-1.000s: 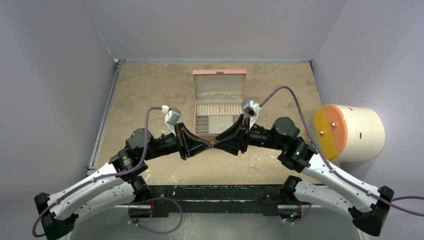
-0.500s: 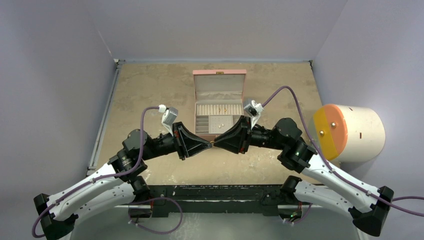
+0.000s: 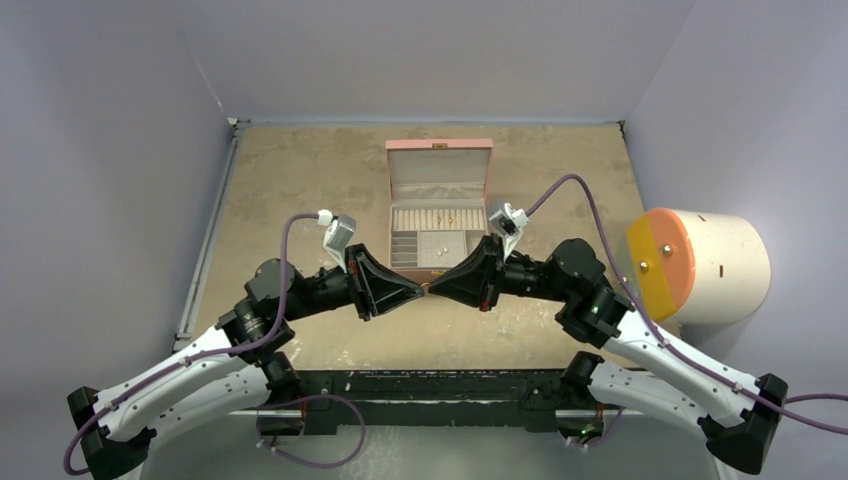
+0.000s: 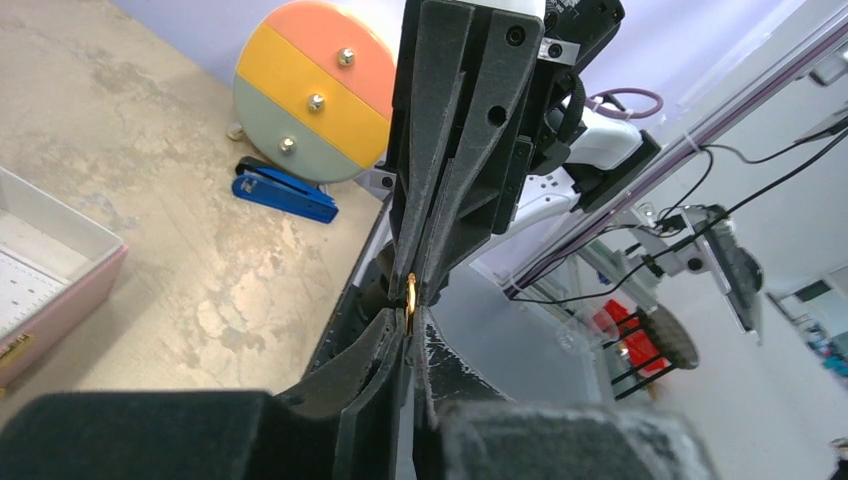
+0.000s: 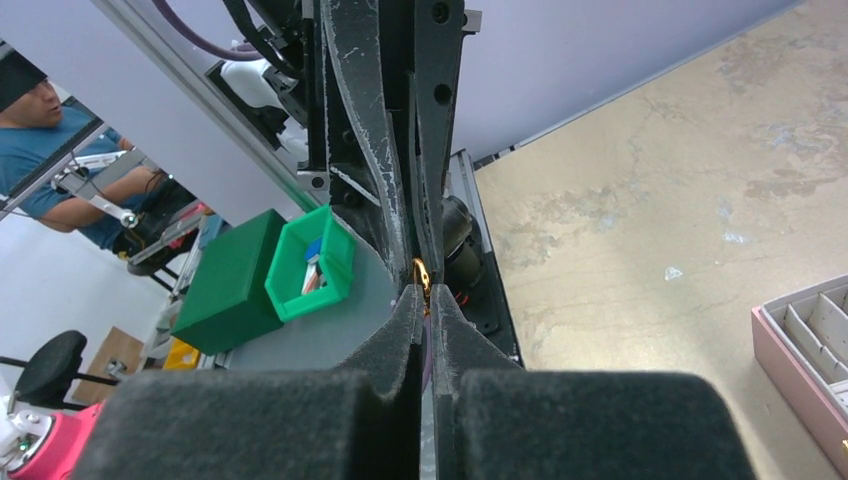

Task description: Organize the mixed jewelry

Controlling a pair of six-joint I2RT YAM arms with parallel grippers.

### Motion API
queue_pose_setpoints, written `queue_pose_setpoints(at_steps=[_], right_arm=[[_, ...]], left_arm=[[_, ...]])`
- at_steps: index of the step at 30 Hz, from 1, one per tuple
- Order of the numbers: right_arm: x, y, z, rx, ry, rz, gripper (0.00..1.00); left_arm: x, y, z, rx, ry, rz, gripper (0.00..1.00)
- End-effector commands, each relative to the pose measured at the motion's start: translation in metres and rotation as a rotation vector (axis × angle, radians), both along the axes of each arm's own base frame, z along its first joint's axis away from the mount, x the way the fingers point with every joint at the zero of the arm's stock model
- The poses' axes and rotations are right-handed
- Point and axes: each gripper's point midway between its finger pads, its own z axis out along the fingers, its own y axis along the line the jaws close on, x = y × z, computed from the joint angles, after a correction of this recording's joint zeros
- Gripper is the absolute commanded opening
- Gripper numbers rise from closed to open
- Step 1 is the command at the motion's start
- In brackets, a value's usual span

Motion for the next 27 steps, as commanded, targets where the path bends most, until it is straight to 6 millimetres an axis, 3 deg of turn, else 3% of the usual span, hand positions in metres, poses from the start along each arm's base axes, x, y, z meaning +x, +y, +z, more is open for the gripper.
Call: queue_pose_setpoints(at_steps=[1, 5, 9, 13, 22, 27], right_arm=[[-0.002, -0.006, 0.022, 0.070, -0.061, -0.009, 0.00], [0.009, -0.009, 0.018, 0.031, -0.042, -0.080, 0.00], [0.031, -0.014, 0.007, -0.060, -0.009, -0.204, 0.00], [0.060, -0.022, -0.005, -0.171, 0.007, -0.358, 0.00], [0.137, -0.052, -0.059, -0.563, 0.056, -0.752, 0.00], [0.169, -0.063, -0.077, -0.740, 0.041, -0.900, 0.00]], left_arm=[[0.006, 0.006, 0.017, -0.051, -0.030, 0.047, 0.17], [0.015, 0.016, 0.017, -0.038, -0.033, 0.129, 0.48], [0.029, 0.032, 0.016, 0.004, -0.049, 0.249, 0.59], [0.046, 0.056, 0.009, 0.112, -0.065, 0.397, 0.61], [0.079, 0.115, 0.014, 0.331, -0.125, 0.711, 0.63], [0.088, 0.132, 0.013, 0.375, -0.158, 0.802, 0.63]])
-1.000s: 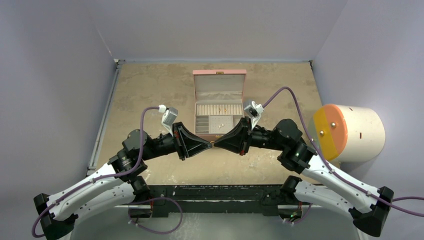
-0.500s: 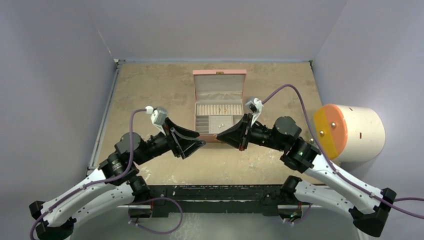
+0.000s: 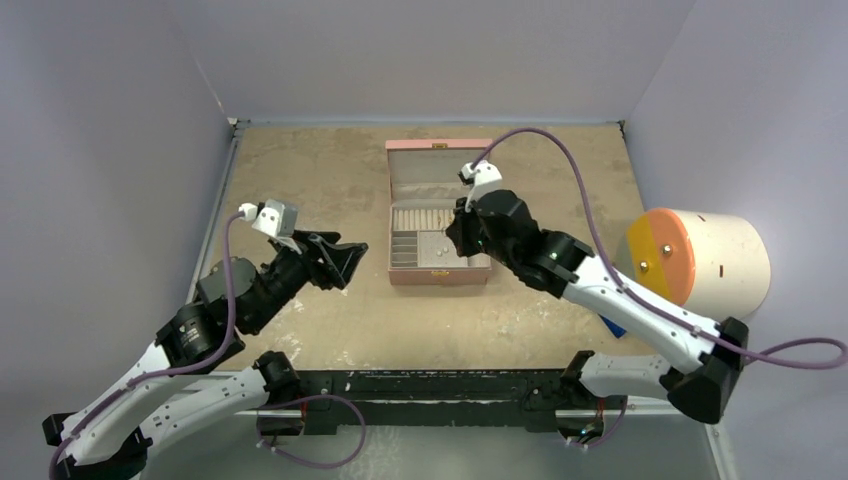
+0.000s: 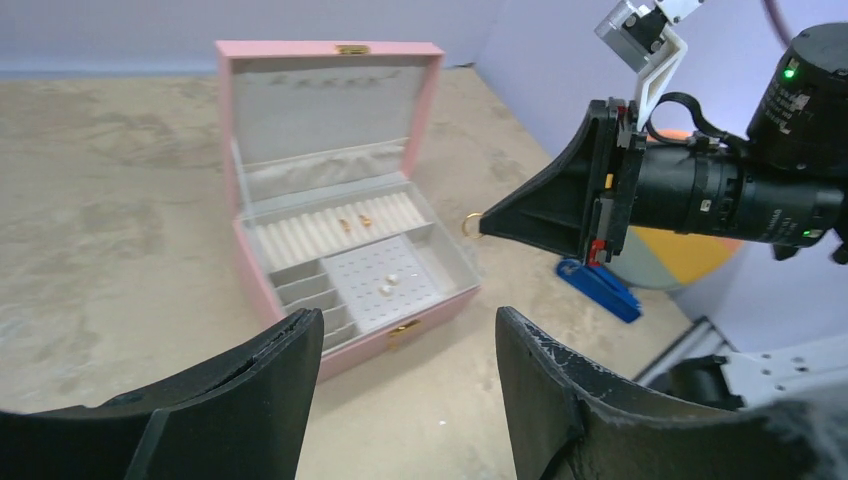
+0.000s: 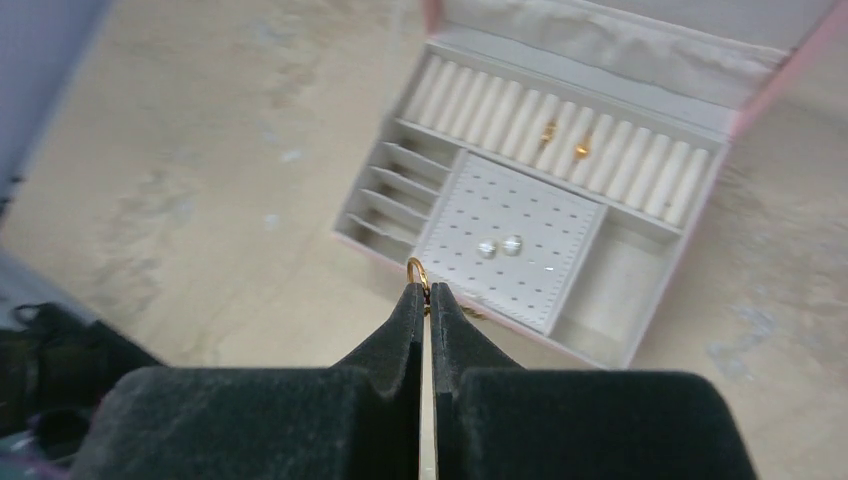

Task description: Organize the mixed jewelry

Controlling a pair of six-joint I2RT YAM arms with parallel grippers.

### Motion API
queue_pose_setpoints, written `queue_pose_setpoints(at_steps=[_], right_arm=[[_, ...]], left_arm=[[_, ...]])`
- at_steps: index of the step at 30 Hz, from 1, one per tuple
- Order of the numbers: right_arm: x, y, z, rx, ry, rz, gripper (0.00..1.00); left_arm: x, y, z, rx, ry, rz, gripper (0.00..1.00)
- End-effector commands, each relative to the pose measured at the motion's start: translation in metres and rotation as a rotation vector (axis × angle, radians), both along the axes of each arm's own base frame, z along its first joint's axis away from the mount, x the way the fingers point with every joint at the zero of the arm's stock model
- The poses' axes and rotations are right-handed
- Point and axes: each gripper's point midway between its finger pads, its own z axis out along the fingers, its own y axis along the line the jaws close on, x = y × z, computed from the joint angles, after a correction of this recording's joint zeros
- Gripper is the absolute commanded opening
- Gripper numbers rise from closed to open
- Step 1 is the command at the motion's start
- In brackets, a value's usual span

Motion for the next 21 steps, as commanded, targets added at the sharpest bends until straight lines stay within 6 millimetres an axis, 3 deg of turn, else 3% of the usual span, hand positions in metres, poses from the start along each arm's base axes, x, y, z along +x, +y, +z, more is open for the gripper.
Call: queue_pose_setpoints(at_steps=[1, 11, 21], right_arm=[[0.033, -0.029, -0.003, -0.200, -0.042, -0.186, 0.00], [0.074, -0.007, -0.041, -0.397, 0.011, -0.250, 0.00], [0.112, 0.019, -0.068, -0.459, 0.022, -0.324, 0.00]], left_arm=[[0.016, 0.028, -0.003, 0.101, -0.037, 0.151, 0.63], [0.019, 0.028, -0.031, 0.150, -0.012, 0.158, 0.64], [0.021, 0.029, -0.041, 0.195, 0.005, 0.168, 0.64]])
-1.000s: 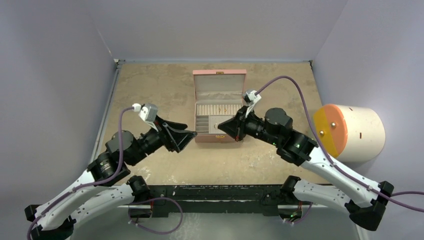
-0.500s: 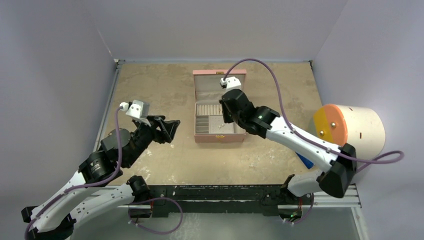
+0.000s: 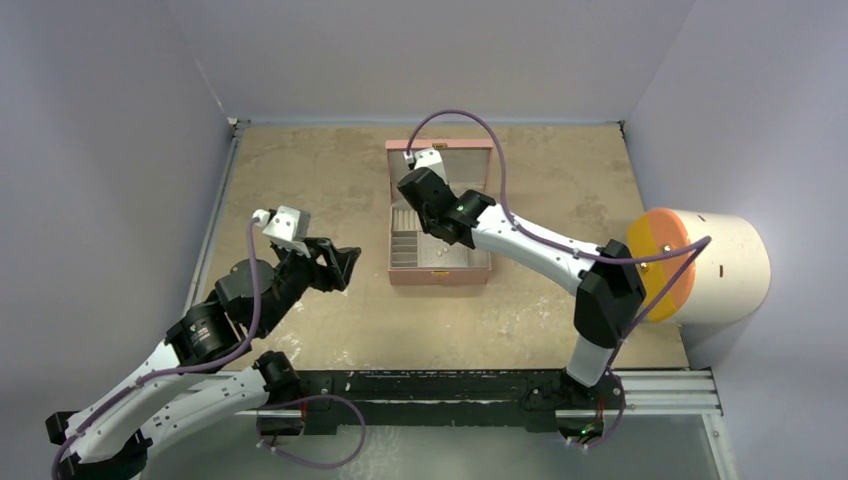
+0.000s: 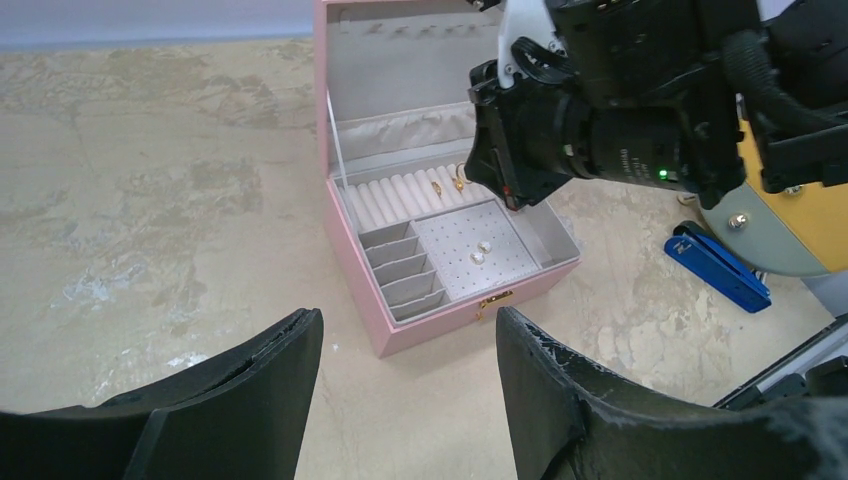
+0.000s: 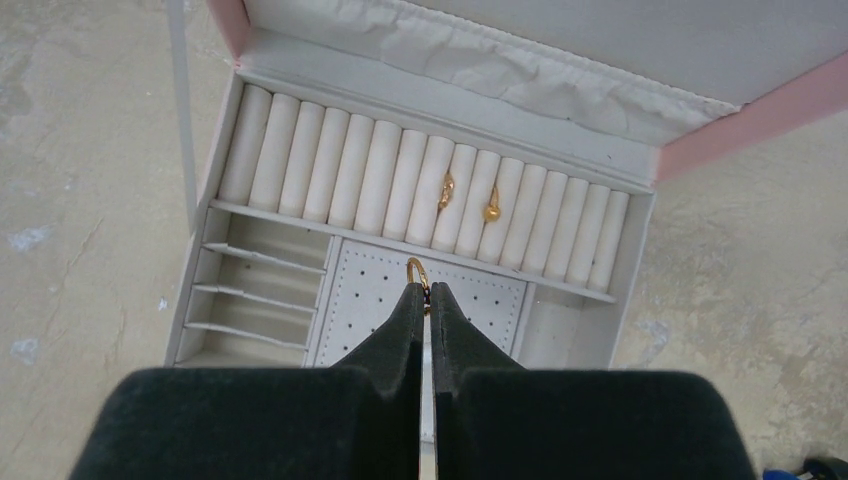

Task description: Organize the mixed jewelry

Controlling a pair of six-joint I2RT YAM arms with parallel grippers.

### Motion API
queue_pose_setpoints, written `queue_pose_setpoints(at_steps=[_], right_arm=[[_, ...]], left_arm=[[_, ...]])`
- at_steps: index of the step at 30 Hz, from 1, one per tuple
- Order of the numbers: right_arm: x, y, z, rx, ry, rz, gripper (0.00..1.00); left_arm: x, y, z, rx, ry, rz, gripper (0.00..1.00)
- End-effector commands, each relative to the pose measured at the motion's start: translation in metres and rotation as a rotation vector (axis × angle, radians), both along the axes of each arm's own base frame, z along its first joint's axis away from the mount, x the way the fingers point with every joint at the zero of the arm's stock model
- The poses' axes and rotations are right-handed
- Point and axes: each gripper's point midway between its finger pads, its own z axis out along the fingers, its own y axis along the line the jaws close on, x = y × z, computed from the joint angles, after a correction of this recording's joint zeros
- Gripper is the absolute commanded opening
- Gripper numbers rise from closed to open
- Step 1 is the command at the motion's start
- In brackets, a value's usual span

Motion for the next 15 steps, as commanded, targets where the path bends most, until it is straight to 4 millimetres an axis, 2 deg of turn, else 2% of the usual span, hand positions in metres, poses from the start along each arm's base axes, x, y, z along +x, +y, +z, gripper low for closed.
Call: queue_pose_setpoints(at_steps=[1, 8, 15], right_arm=[[0.019, 0.003, 0.014, 0.011, -0.057, -0.067, 0.00], [0.035, 0.012, -0.007, -0.003, -0.049, -0.124, 0.00], [0.047, 0.007, -0.022, -0.009, -0.046, -0.203, 0.00]], left_arm=[[0.005, 0.004, 0.001, 0.019, -0.018, 0.025, 0.64], [0.006, 0.002, -0.003, 0.040, -0.008, 0.020, 0.64], [0.006, 0.002, -0.006, 0.051, -0.004, 0.021, 0.64]])
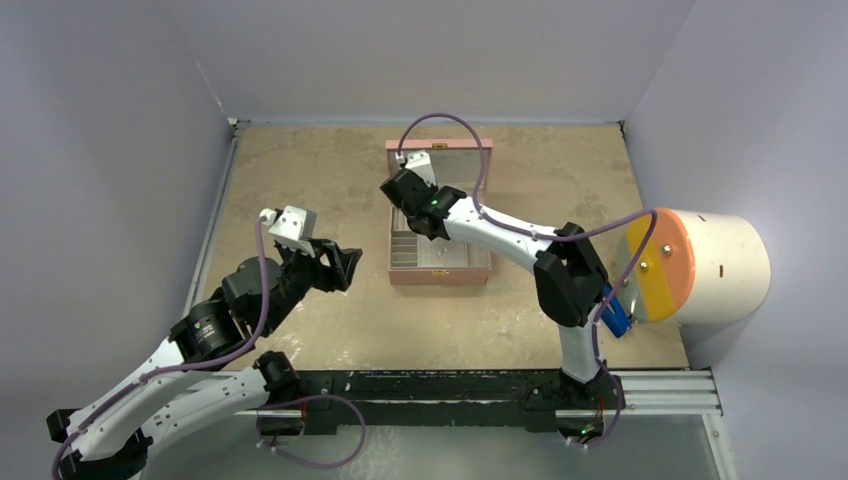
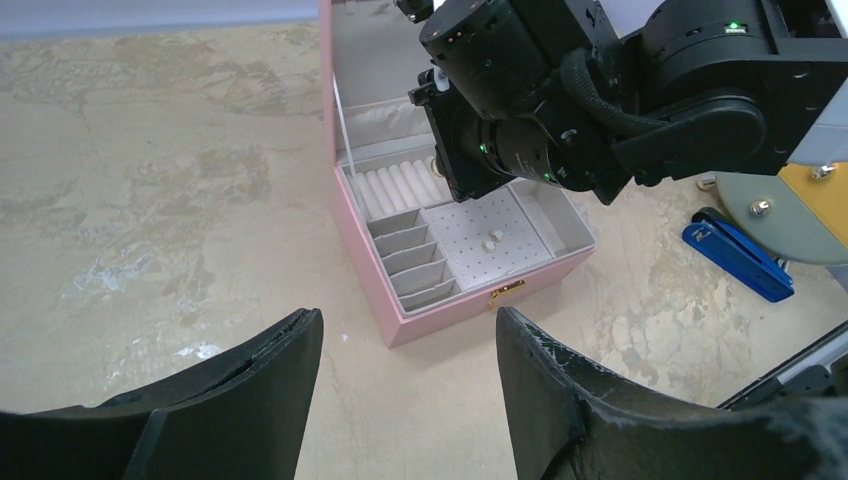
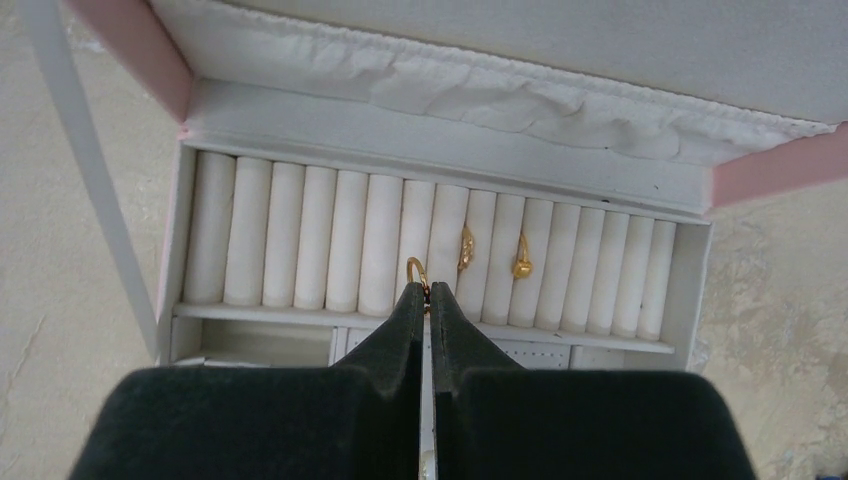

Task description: Organize the mixed jewelry

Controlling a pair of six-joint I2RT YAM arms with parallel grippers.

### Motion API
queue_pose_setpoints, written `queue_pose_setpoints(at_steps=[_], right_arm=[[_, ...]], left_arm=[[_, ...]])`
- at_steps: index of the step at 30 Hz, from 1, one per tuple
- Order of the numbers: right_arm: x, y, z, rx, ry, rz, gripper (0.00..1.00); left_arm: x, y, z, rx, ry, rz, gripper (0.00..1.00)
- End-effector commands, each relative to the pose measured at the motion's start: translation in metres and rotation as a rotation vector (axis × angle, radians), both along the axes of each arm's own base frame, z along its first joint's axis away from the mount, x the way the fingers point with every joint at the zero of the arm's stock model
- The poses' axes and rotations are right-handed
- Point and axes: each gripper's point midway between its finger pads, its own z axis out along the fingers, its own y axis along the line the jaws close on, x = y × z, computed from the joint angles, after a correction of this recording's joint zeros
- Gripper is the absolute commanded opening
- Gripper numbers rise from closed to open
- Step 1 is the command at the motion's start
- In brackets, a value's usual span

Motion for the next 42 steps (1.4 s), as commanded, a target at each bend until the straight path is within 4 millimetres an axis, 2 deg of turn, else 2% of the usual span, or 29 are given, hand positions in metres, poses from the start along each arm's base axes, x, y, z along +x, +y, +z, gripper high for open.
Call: queue_pose_setpoints(at_steps=[1, 9, 24, 36, 42], right_arm=[[0.015, -0.006, 0.020, 0.045, -0.064, -0.098, 0.00], [0.018, -0.005, 0.005, 0.051, -0.031, -0.128, 0.00], [0.010, 0.002, -0.019, 0.081, 0.044, -0.127, 0.00], [0.011, 0.007, -0.016, 0.107, 0.043, -0.126, 0.00], [0.012, 0.006, -0.022, 0.090, 0.049, -0.132, 0.00]], left_arm=[[0.003, 0.003, 0.003, 0.015, -0.024, 0.012, 0.64], [0.003, 0.003, 0.002, 0.019, -0.023, 0.013, 0.64], [0.004, 0.003, 0.001, 0.025, -0.022, 0.017, 0.64], [0.004, 0.003, 0.000, 0.027, -0.020, 0.014, 0.64], [0.005, 0.003, 0.000, 0.027, -0.020, 0.015, 0.64]])
